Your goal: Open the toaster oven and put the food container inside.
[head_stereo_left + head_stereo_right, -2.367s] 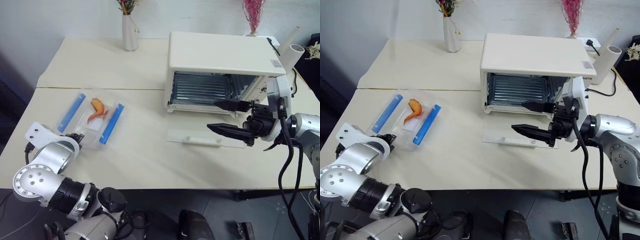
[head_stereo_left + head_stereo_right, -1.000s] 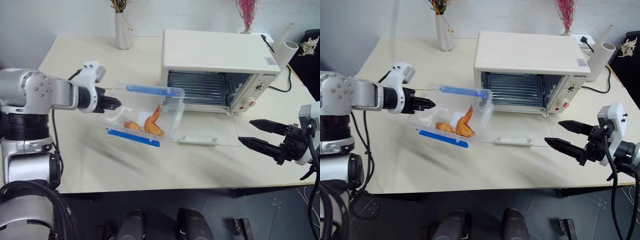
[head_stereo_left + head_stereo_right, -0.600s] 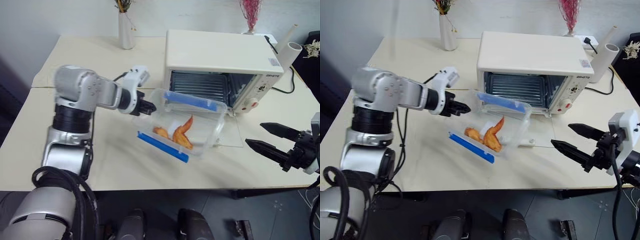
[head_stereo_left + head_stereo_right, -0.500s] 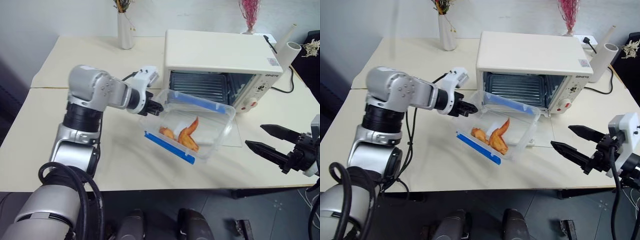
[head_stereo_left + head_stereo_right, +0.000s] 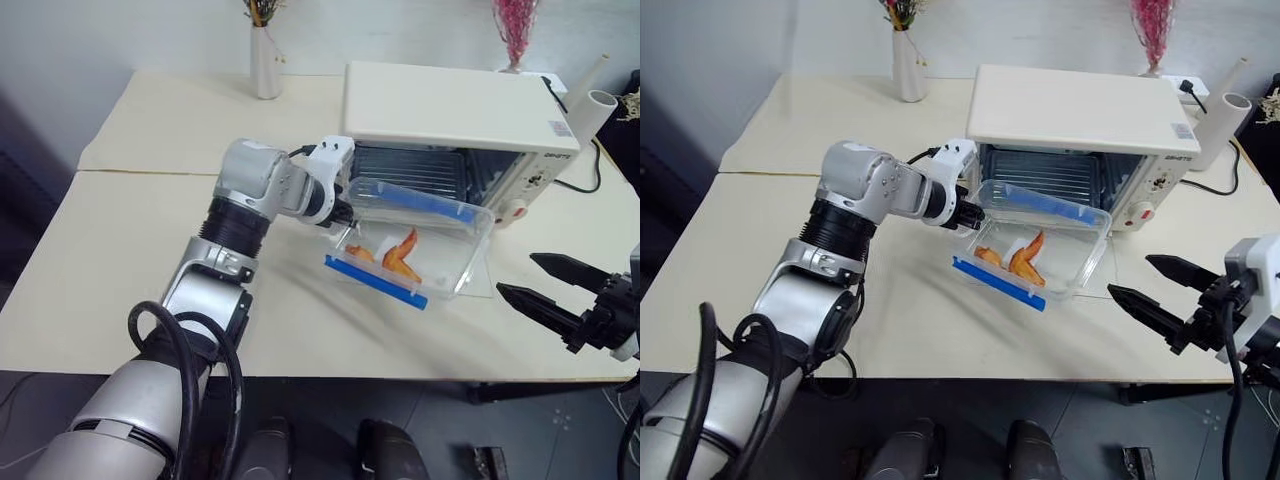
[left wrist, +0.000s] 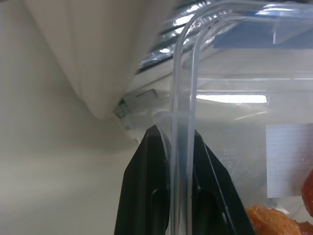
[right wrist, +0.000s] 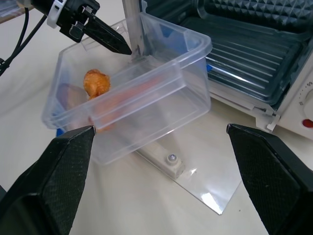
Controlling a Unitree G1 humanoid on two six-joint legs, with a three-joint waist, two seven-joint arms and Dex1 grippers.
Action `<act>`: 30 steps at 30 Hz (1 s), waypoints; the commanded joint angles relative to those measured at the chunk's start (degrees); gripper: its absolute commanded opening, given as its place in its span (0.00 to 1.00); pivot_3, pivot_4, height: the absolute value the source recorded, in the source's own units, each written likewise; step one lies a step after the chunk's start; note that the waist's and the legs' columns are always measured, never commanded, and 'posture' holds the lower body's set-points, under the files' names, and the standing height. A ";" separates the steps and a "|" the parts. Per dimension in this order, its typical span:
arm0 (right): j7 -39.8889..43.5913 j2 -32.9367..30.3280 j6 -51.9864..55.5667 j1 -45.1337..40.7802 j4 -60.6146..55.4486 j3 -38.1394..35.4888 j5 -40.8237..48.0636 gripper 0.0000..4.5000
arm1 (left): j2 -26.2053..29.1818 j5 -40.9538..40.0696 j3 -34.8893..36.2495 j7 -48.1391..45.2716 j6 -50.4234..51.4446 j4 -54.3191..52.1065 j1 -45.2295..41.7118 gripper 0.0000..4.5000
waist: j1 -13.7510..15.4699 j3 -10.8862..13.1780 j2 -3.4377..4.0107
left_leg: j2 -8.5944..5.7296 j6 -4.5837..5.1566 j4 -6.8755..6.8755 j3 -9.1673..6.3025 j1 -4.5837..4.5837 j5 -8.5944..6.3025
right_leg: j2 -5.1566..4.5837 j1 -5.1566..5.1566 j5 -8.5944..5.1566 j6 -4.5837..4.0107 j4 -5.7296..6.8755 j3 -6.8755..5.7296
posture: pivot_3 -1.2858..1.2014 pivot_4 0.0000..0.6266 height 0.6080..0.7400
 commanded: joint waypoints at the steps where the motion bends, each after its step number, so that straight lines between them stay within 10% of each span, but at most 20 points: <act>1: -0.06 -0.39 -1.48 -0.44 0.15 -1.62 0.35 1.00 | -2.17 1.82 1.64 1.88 -1.26 0.64 -0.36 0.27 | 0.25 0.00 0.00 | 0.00 0.01 0.00 0.00 -0.01 0.01 | 0.00 0.00 0.00 0.00 -0.03 0.00 | 0.52 0.24 1.00; 6: 0.17 -0.69 -1.86 -1.24 1.00 -0.77 -0.41 1.00 | -3.90 1.47 5.29 2.17 0.72 -0.22 -1.50 0.62 | 0.68 0.00 0.00 | -0.03 0.03 0.00 0.00 -0.02 0.02 | -0.02 0.01 0.03 0.05 -0.04 -0.01 | 0.52 0.24 1.00; 30: 0.61 -2.89 -1.61 -4.92 3.22 -0.81 0.07 1.00 | 4.75 -6.23 13.31 -11.66 2.57 -12.02 -6.62 0.62 | -0.63 0.00 0.00 | -0.01 0.00 -0.02 0.01 -0.07 0.03 | -0.01 -0.05 0.03 0.06 -0.02 -0.04 | 0.52 0.24 1.00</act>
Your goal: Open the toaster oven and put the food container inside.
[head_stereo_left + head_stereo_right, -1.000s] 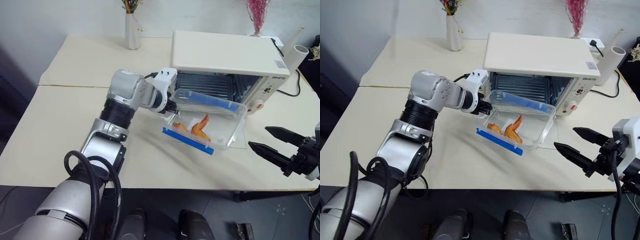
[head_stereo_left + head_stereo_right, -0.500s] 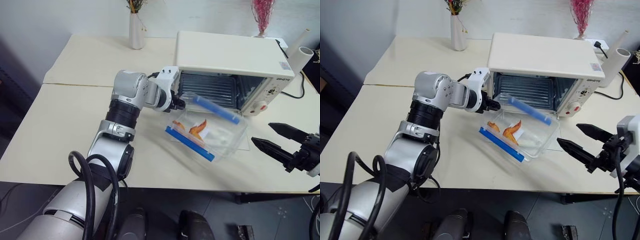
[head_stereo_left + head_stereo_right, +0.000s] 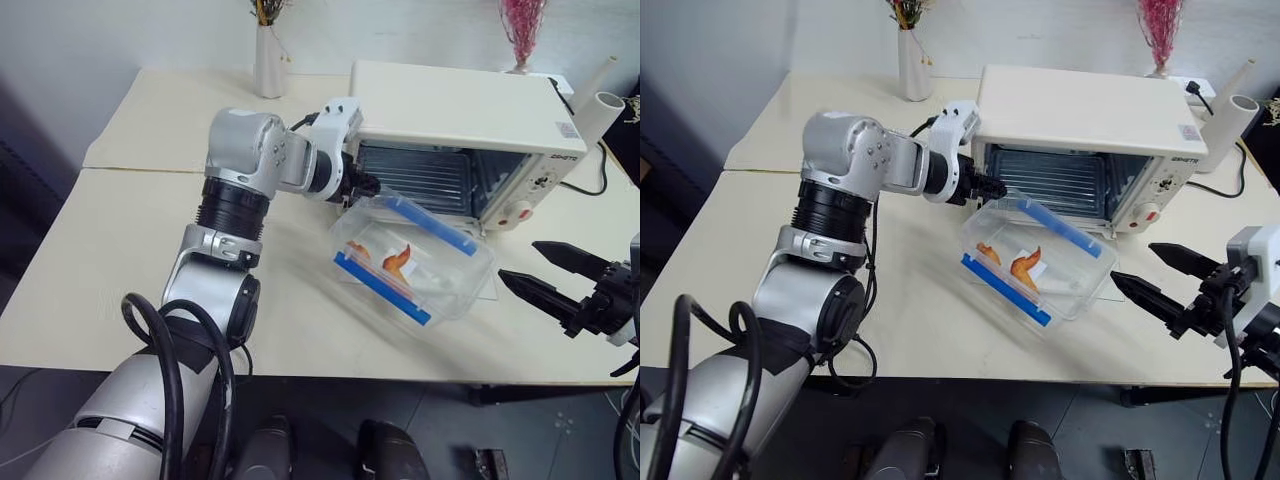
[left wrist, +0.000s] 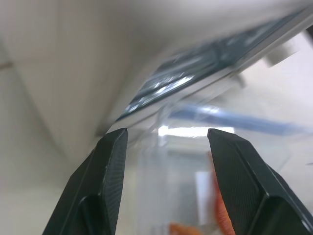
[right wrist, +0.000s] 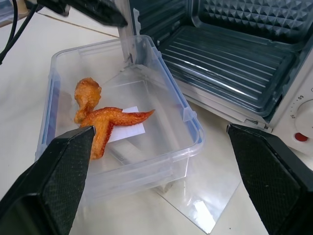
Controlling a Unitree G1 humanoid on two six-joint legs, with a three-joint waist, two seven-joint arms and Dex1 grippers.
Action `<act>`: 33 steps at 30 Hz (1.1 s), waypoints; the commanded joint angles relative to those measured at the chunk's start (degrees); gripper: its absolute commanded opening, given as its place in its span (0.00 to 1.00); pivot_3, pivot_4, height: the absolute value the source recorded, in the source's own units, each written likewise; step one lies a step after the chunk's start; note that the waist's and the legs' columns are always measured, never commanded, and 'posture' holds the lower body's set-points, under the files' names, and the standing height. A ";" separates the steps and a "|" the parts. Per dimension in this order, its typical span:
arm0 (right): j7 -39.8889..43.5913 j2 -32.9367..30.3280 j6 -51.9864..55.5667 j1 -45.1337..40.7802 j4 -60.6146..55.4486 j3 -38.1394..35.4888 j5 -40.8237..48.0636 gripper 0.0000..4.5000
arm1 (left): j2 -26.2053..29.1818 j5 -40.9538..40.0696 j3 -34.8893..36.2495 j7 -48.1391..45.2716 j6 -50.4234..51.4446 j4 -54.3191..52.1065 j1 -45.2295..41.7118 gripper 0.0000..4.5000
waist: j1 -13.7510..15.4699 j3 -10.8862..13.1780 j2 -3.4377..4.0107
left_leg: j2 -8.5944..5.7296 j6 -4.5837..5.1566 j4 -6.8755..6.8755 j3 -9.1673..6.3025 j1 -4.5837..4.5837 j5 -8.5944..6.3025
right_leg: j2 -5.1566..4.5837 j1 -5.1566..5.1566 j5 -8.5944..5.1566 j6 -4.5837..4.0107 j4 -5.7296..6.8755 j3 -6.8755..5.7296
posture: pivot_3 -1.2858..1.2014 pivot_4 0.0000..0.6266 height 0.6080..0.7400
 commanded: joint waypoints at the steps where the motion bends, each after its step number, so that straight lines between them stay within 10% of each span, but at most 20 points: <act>1: -0.37 -2.21 1.15 -1.01 -1.48 -4.69 3.57 1.00 | 4.43 -5.08 5.07 -5.56 -0.93 -5.62 -1.54 0.62 | -0.47 0.00 0.01 | 0.01 -0.01 0.00 -0.01 0.00 0.00 | 0.00 0.00 0.00 0.00 0.02 -0.01 | 0.52 0.24 1.00; 7: -1.76 -5.00 5.04 -1.40 -4.72 -8.16 11.39 0.91 | 17.12 -14.14 5.66 -27.01 -6.07 -10.14 5.43 0.42 | -2.13 0.00 0.04 | 0.07 -0.10 -0.11 -0.01 0.09 0.04 | 0.04 -0.06 -0.03 -0.05 0.19 0.00 | 0.52 0.24 1.00; 13: -3.28 -5.49 7.42 0.71 -8.37 -10.40 18.90 0.49 | 26.19 -18.37 2.25 -43.50 -7.65 -11.08 9.66 0.02 | -1.47 0.01 0.02 | 0.06 -0.10 0.02 -0.08 0.02 0.02 | 0.06 -0.03 -0.04 -0.08 0.17 -0.01 | 0.52 0.24 1.00; 20: -9.56 -6.53 6.80 3.71 -18.00 -7.34 33.65 0.00 | 37.48 -16.83 -9.87 -64.29 -17.95 -22.95 21.81 0.00 | -1.93 0.01 0.03 | 0.08 -0.07 -0.02 -0.06 0.07 0.01 | 0.04 -0.02 -0.05 -0.09 0.17 0.02 | 0.52 0.24 1.00; 33: -16.72 -4.13 3.30 2.94 -22.49 20.63 17.05 0.00 | 29.74 0.39 -24.05 -66.55 -41.63 -13.70 23.10 0.00 | -1.11 0.00 0.00 | 0.04 0.10 0.07 -0.06 -0.09 -0.08 | 0.04 -0.09 -0.06 -0.11 0.10 0.04 | 0.52 0.24 1.00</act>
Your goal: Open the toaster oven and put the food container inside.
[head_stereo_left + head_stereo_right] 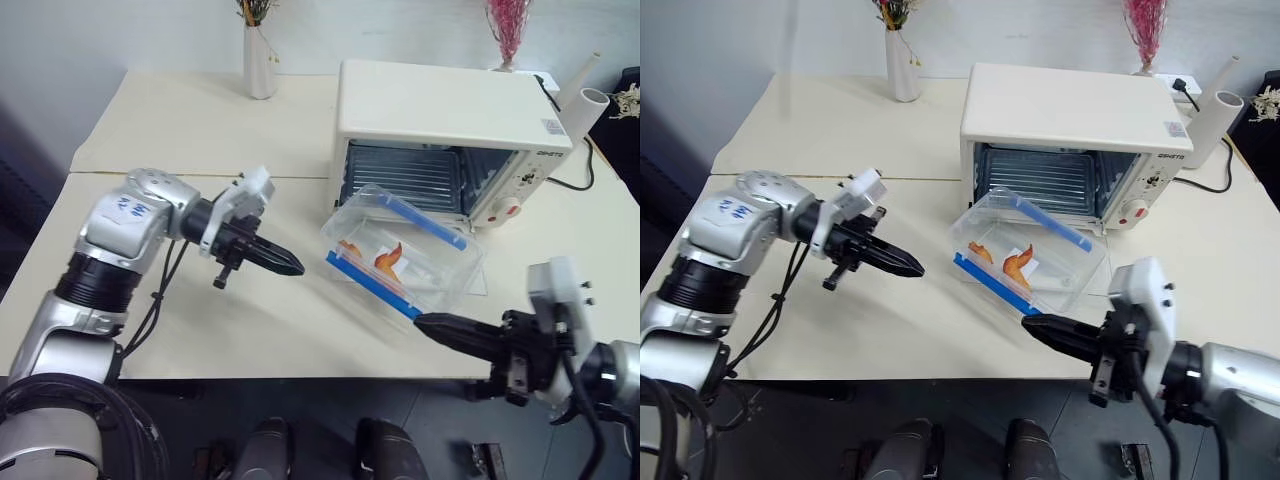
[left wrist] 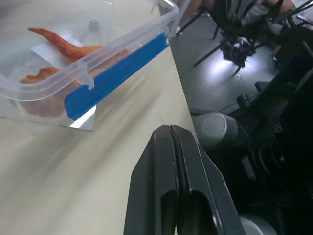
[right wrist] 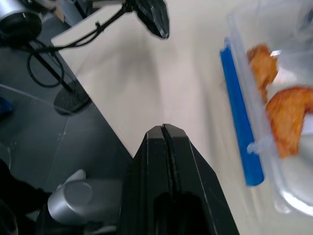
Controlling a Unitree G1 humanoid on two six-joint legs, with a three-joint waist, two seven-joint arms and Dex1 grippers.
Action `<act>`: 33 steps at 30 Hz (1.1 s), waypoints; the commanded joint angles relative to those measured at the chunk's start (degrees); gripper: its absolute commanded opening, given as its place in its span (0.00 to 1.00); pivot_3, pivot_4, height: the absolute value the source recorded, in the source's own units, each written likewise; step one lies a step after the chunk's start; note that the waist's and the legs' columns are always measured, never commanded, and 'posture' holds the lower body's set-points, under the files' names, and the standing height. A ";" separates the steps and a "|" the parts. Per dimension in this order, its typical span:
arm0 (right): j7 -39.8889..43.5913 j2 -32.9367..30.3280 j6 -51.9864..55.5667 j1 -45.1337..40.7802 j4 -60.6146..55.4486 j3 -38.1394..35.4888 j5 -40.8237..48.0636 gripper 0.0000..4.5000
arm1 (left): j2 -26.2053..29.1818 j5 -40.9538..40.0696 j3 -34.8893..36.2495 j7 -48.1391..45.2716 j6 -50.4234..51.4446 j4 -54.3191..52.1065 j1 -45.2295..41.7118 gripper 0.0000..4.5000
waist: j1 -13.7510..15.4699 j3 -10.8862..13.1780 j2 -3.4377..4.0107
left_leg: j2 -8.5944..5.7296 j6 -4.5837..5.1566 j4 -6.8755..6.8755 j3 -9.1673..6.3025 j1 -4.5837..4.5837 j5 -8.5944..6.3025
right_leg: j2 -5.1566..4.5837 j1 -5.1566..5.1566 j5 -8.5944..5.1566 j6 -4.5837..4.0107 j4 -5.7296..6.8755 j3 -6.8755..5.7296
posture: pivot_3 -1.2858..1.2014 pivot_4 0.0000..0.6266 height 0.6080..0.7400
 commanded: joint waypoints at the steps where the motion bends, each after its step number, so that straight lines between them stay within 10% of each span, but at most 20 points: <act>1: -0.28 1.60 -2.40 -1.19 0.05 4.38 -5.95 0.00 | -1.76 2.05 0.06 -0.76 -3.27 2.00 -2.34 0.00 | 0.00 0.00 0.00 | 0.00 0.00 0.00 0.00 0.00 0.00 | 0.00 0.00 0.00 0.00 0.00 0.00 | 0.52 0.24 1.00; 17: 5.35 2.74 -7.39 -11.85 20.16 8.26 -25.49 0.00 | -14.11 9.45 2.14 14.07 -6.31 11.35 -3.54 0.00 | -0.28 -0.01 -0.02 | 0.00 0.01 0.13 0.00 0.06 0.00 | 0.00 0.06 0.00 0.01 0.12 -0.01 | 0.52 0.24 1.00; 33: -1.69 18.75 -17.14 -36.41 42.83 17.33 -46.06 0.00 | -26.13 10.46 14.82 39.20 -12.61 20.89 -7.71 0.00 | -0.78 -0.01 -0.01 | 0.00 -0.04 0.14 0.00 -0.01 0.03 | -0.02 -0.03 0.01 0.03 0.20 -0.06 | 0.52 0.24 1.00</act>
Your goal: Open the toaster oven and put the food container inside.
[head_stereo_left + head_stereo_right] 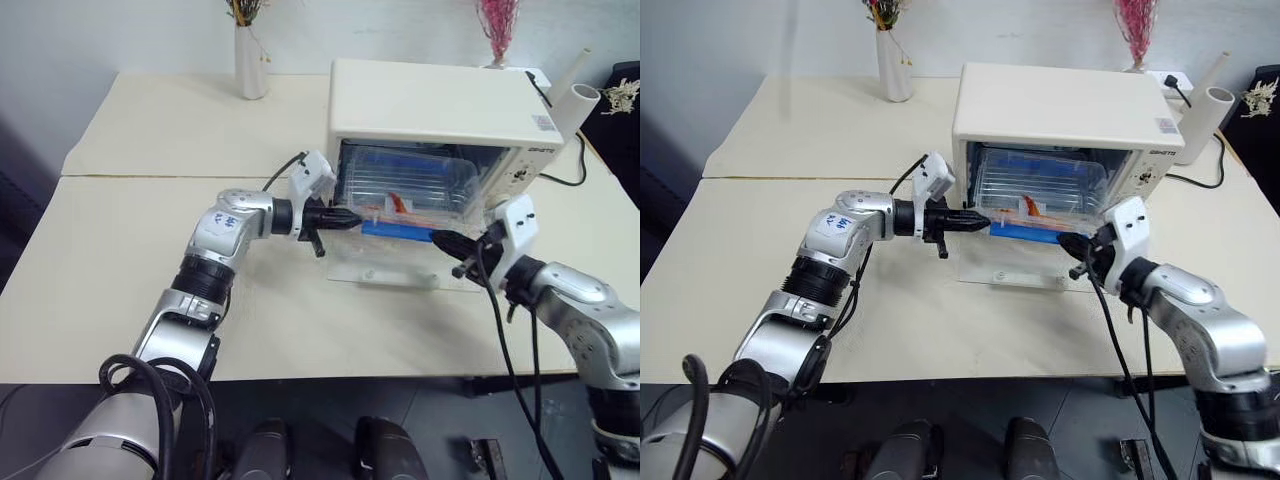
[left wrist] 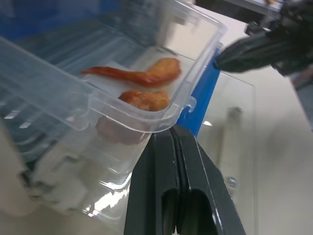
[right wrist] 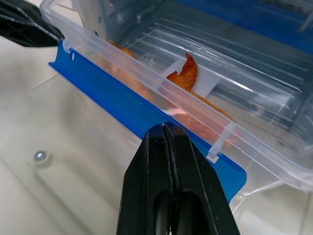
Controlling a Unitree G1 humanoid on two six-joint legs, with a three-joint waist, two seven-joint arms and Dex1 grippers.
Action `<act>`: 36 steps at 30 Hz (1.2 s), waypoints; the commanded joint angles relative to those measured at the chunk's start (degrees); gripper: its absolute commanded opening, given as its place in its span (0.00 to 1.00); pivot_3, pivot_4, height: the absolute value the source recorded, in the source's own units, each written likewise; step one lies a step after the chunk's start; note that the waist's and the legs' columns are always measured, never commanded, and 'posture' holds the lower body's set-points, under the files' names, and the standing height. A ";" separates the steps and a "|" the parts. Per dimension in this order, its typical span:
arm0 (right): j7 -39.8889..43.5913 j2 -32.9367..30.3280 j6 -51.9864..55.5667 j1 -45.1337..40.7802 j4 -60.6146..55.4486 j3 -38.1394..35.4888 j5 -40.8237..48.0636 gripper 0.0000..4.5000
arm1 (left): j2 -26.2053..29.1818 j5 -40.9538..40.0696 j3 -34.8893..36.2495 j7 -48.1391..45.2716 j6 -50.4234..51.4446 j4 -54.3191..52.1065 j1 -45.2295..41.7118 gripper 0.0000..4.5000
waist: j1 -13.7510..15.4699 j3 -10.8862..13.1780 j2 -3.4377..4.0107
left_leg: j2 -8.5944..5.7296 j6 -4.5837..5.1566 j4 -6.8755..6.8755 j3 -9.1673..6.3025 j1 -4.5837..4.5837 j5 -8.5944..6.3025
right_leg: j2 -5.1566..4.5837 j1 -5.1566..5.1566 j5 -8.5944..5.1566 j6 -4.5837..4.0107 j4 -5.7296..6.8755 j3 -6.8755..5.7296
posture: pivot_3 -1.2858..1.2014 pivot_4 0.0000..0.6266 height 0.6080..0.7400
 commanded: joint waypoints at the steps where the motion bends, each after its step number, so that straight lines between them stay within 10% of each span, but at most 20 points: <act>1: -3.21 3.48 -5.08 -5.89 5.91 -0.14 -5.15 0.00 | -2.31 0.56 3.68 6.64 -3.55 3.39 -3.95 0.00 | -0.04 0.00 0.00 | 0.00 0.00 0.03 0.00 0.00 0.00 | 0.00 0.01 0.01 0.01 0.00 0.00 | 0.52 0.24 1.00; 10: -5.30 10.44 -12.53 -16.43 19.59 -0.49 -12.01 0.00 | -4.72 0.43 6.03 10.86 -4.81 7.50 -5.77 0.00 | -0.40 0.00 0.00 | 0.00 -0.04 -0.13 0.02 0.00 0.02 | -0.01 -0.06 0.01 0.03 -0.01 -0.04 | 0.52 0.24 1.00; 17: 3.24 5.25 -0.92 -8.88 1.81 -6.84 0.89 0.00 | 4.84 -9.63 6.98 -3.53 11.12 -13.58 0.68 0.00 | -0.97 0.04 0.07 | 0.03 -0.06 -0.22 0.02 -0.02 0.03 | 0.00 -0.12 0.01 0.02 -0.02 -0.04 | 0.52 0.24 1.00; 26: 9.72 -6.38 14.78 19.28 -22.49 -23.08 18.31 0.00 | 24.64 -24.43 12.06 -18.19 26.51 -32.24 7.24 0.54 | -0.10 0.07 0.12 | 0.04 -0.07 -0.18 -0.04 0.12 0.03 | 0.00 0.09 0.00 0.01 -0.06 -0.01 | 0.52 0.24 1.00; 32: 5.43 -3.30 11.28 34.58 -24.25 -22.52 10.52 0.00 | 31.12 -29.40 12.60 -22.28 29.46 -35.76 8.86 0.95 | -0.11 0.06 0.11 | 0.00 -0.04 -0.16 0.02 0.20 0.02 | -0.01 0.15 0.00 0.00 -0.06 0.11 | 0.52 0.24 1.00; 36: -0.87 1.95 7.58 32.23 -19.51 -17.37 3.67 0.00 | 32.31 -29.03 11.94 -23.30 27.58 -35.68 8.96 0.99 | -0.43 0.06 0.11 | 0.03 -0.07 -0.17 0.03 0.28 0.04 | 0.01 0.11 -0.02 -0.04 0.04 0.15 | 0.52 0.24 1.00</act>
